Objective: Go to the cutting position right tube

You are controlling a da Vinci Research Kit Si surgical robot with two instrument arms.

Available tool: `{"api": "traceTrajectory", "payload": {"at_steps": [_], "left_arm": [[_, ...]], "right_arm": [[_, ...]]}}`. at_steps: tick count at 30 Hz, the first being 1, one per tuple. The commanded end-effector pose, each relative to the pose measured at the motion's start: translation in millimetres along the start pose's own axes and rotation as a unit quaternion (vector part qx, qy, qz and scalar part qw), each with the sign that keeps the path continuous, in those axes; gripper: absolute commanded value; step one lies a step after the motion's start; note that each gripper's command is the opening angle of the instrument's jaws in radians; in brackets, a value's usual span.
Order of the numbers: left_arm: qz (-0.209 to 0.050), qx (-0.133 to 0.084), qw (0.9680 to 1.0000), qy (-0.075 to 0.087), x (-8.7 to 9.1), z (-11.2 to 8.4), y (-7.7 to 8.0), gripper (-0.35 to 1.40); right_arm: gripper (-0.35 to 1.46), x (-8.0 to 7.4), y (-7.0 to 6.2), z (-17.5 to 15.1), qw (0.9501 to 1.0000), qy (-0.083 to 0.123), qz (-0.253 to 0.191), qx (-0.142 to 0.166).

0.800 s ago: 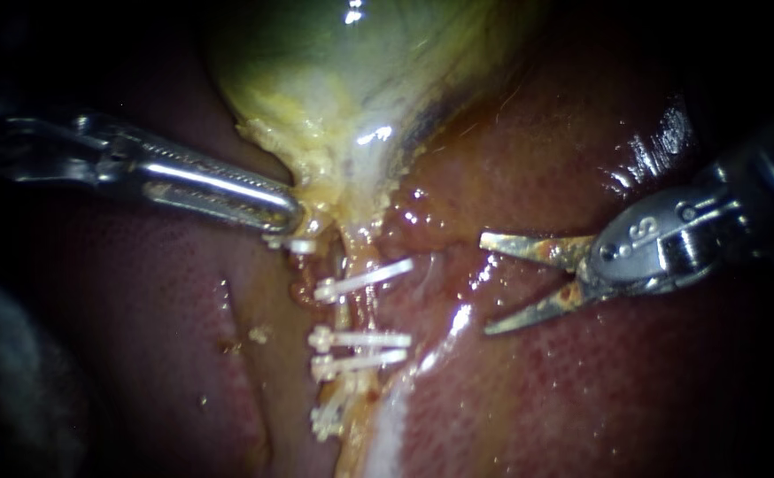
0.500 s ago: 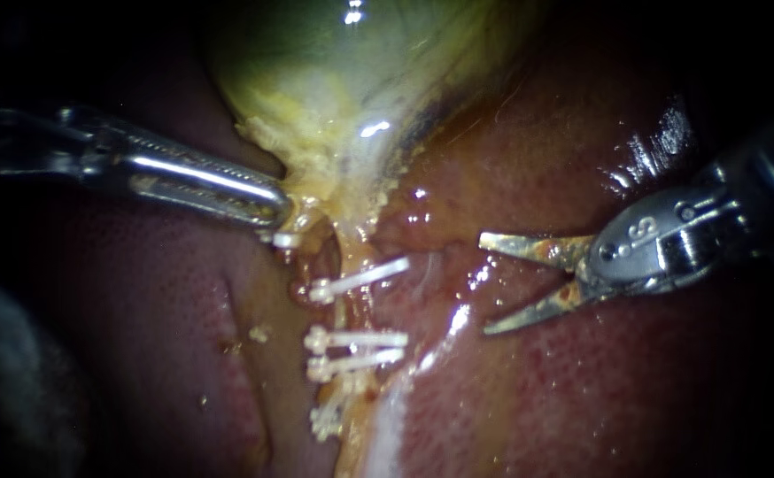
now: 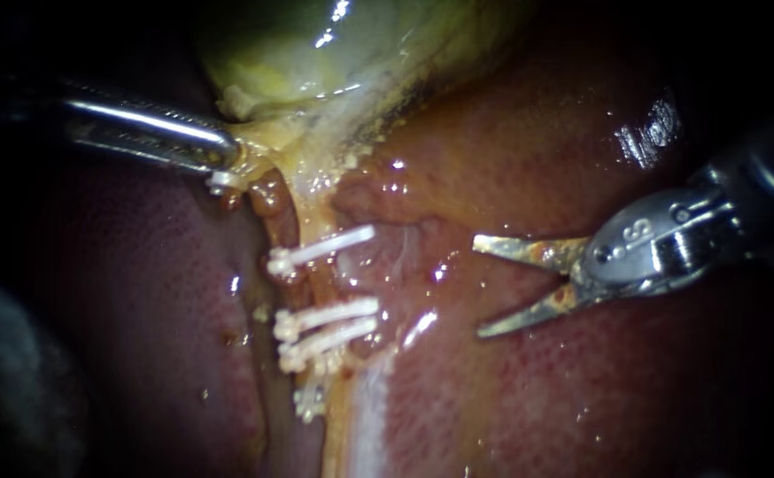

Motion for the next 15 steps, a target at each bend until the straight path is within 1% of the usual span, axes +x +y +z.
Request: {"api": "traceTrajectory", "payload": {"at_steps": [1,5,8,13,15], "left_arm": [[0.000,0.000,1.0000,0.000,0.0,0.0,0.0,-0.35],[0.000,0.001,1.0000,0.000,-0.2,0.1,0.0,-0.35],[0.001,0.001,1.0000,0.000,-0.2,0.2,0.0,-0.35],[0.001,0.002,1.0000,0.000,-0.3,0.3,0.0,-0.35],[0.001,0.002,1.0000,0.000,-0.3,0.3,0.1,-0.35]], "right_arm": [[1.43,0.0,0.0,0.4,0.9999,0.005,0.011,0.002],[1.43,0.0,-0.4,2.2,0.9990,0.013,0.041,0.017],[1.42,-0.1,-0.5,3.3,0.9969,0.031,0.065,0.032],[1.42,-0.3,-0.9,4.9,0.9947,0.035,0.084,0.049],[1.40,-0.3,-1.0,5.6,0.9930,0.043,0.093,0.058]]}}
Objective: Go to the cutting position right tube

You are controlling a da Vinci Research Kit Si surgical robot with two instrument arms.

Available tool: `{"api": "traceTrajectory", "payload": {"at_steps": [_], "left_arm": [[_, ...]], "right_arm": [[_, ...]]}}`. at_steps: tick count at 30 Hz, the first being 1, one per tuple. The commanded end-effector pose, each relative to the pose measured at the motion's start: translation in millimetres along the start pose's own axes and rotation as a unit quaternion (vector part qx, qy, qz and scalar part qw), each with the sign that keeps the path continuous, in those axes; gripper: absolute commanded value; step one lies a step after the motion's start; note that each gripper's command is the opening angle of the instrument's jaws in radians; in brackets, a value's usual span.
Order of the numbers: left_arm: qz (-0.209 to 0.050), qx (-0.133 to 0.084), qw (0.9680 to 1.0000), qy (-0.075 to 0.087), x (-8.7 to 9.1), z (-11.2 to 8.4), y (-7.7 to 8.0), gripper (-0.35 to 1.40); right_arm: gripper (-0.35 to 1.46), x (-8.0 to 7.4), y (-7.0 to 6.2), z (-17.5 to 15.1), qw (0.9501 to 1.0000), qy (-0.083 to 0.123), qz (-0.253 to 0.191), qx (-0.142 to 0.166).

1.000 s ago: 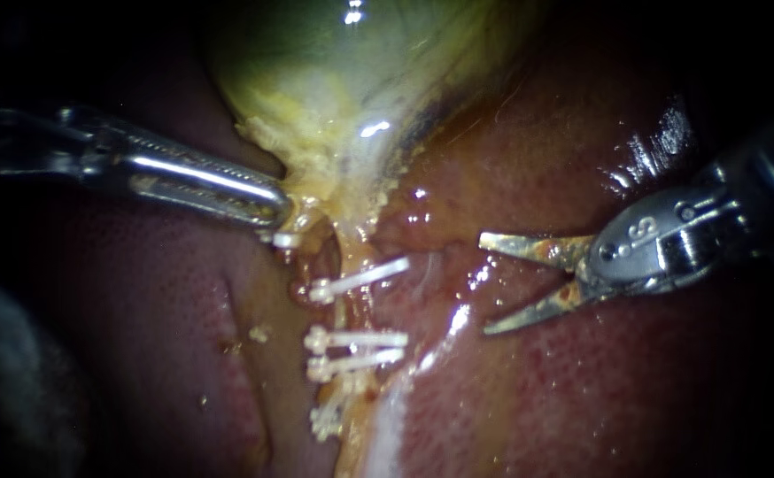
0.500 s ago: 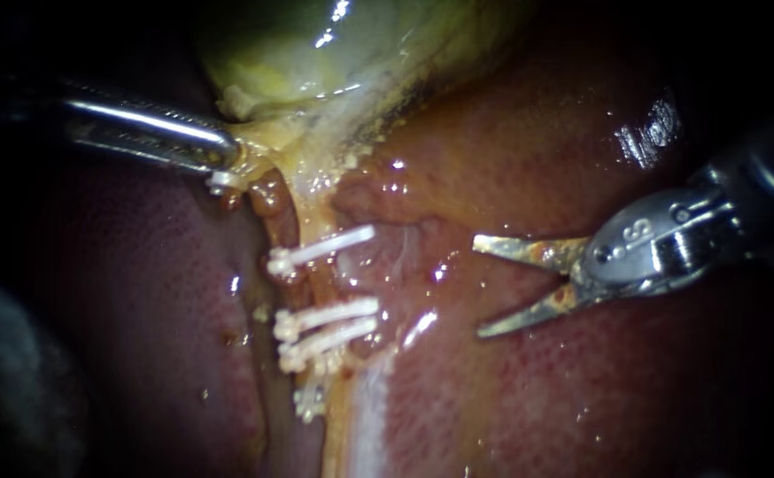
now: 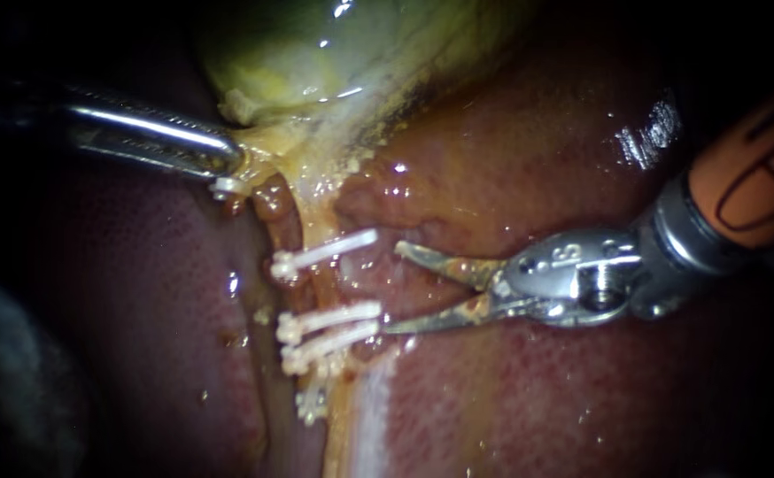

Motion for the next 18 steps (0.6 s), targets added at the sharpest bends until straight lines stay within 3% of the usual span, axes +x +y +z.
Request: {"api": "traceTrajectory", "payload": {"at_steps": [1,18], "left_arm": [[0.000,0.000,1.0000,0.000,0.0,0.0,0.0,-0.35],[0.000,0.001,1.0000,0.000,-0.1,0.3,0.1,-0.35]], "right_arm": [[1.40,0.0,0.0,0.2,1.0000,0.005,0.003,0.005],[1.35,1.5,0.4,3.8,0.9943,0.061,0.023,0.084]]}}
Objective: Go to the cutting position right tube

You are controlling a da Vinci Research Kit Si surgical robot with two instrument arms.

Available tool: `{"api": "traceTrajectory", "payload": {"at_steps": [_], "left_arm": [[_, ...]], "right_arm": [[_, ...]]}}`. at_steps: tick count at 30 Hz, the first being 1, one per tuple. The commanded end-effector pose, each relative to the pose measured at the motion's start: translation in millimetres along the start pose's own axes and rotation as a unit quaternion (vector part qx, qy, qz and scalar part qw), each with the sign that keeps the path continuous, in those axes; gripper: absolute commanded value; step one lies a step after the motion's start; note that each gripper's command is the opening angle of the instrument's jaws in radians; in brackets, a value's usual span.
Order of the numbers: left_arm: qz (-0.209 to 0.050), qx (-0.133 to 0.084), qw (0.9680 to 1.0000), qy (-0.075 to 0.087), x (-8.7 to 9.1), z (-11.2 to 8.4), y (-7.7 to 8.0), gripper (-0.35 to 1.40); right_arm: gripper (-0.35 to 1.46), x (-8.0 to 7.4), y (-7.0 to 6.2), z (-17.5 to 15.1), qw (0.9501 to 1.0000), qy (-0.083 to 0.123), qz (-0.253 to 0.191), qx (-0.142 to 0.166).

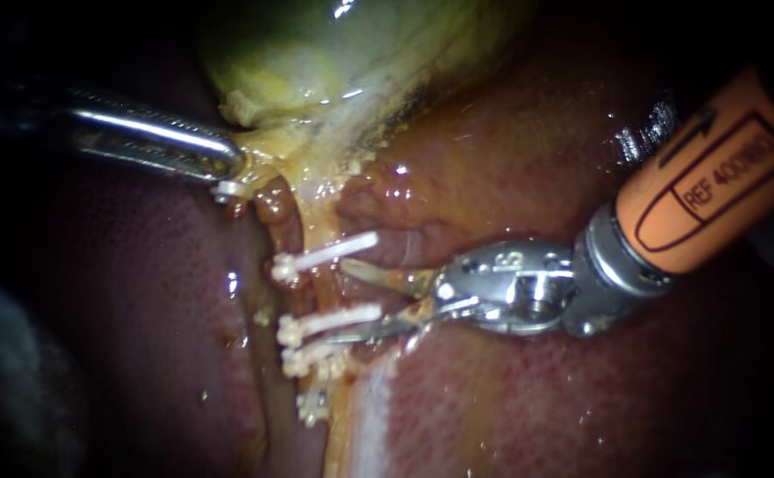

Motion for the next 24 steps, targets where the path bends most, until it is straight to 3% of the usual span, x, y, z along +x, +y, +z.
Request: {"api": "traceTrajectory", "payload": {"at_steps": [1,8,17,24], "left_arm": [[0.000,0.000,1.0000,0.000,0.0,0.0,0.0,-0.35],[0.000,0.000,1.0000,0.000,0.0,0.1,0.0,-0.35],[0.000,0.001,1.0000,0.000,0.0,0.2,0.1,-0.35],[0.000,0.001,1.0000,0.000,0.1,0.3,0.1,-0.35]], "right_arm": [[1.35,0.0,0.0,0.3,1.0000,0.003,0.001,0.005],[1.30,0.2,0.4,1.8,0.9994,0.011,0.003,0.032],[1.30,1.2,1.7,4.1,0.9974,0.049,0.027,0.047],[1.30,1.9,2.4,5.5,0.9956,0.063,0.048,0.050]]}}
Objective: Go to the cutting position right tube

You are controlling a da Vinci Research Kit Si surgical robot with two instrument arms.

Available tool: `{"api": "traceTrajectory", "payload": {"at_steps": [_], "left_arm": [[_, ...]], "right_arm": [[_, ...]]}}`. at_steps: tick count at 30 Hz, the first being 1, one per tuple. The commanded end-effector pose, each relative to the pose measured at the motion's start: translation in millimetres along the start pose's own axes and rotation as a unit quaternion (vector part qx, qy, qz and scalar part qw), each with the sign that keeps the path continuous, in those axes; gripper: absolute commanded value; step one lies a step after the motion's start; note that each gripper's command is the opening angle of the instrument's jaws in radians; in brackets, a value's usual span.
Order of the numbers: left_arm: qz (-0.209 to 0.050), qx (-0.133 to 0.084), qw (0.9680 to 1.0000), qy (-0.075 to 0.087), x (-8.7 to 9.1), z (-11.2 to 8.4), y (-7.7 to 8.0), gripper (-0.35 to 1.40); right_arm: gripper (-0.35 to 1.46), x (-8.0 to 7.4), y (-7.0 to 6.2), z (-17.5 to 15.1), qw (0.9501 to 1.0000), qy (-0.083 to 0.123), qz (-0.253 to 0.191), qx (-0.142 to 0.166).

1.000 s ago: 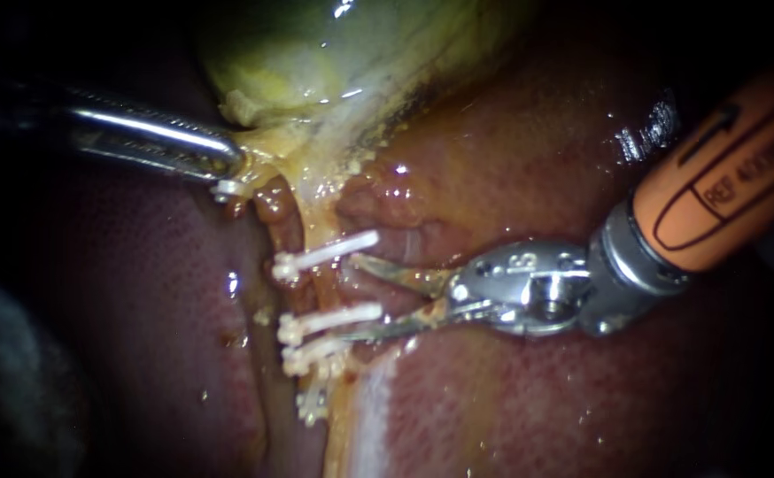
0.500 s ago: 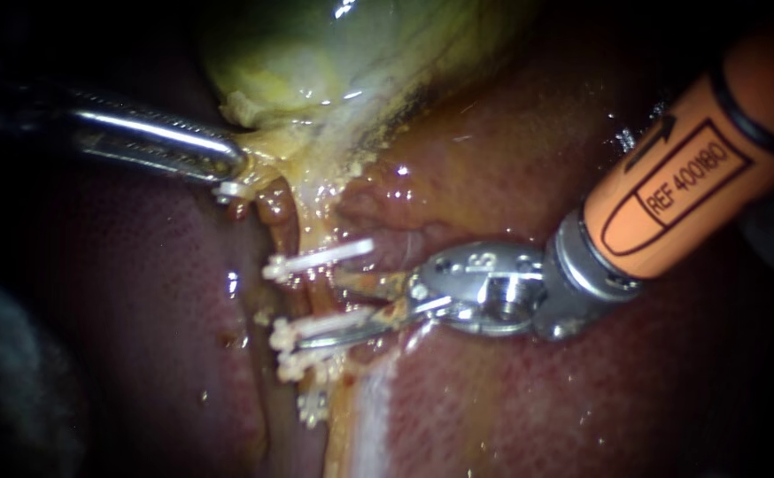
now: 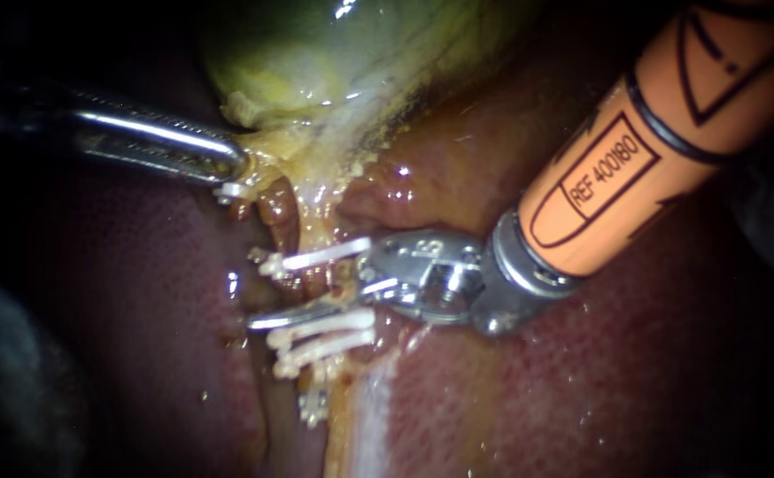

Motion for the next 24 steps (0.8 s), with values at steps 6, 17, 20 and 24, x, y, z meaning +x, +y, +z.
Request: {"api": "traceTrajectory", "payload": {"at_steps": [6,17,20,24], "left_arm": [[0.000,0.001,1.0000,0.000,0.0,0.1,0.0,-0.35],[0.000,0.001,1.0000,0.000,0.0,0.1,0.0,-0.35],[0.000,0.001,1.0000,0.000,0.0,0.1,0.0,-0.35],[0.000,0.001,1.0000,0.000,0.0,0.1,0.0,-0.35]], "right_arm": [[1.30,0.2,0.2,0.7,0.9999,0.005,0.010,0.001],[1.28,0.5,-2.7,1.0,0.9979,-0.003,0.045,0.046],[1.28,0.8,-3.9,1.2,0.9973,-0.004,0.046,0.057],[1.28,1.7,-4.7,1.1,0.9966,0.004,0.050,0.066]]}}
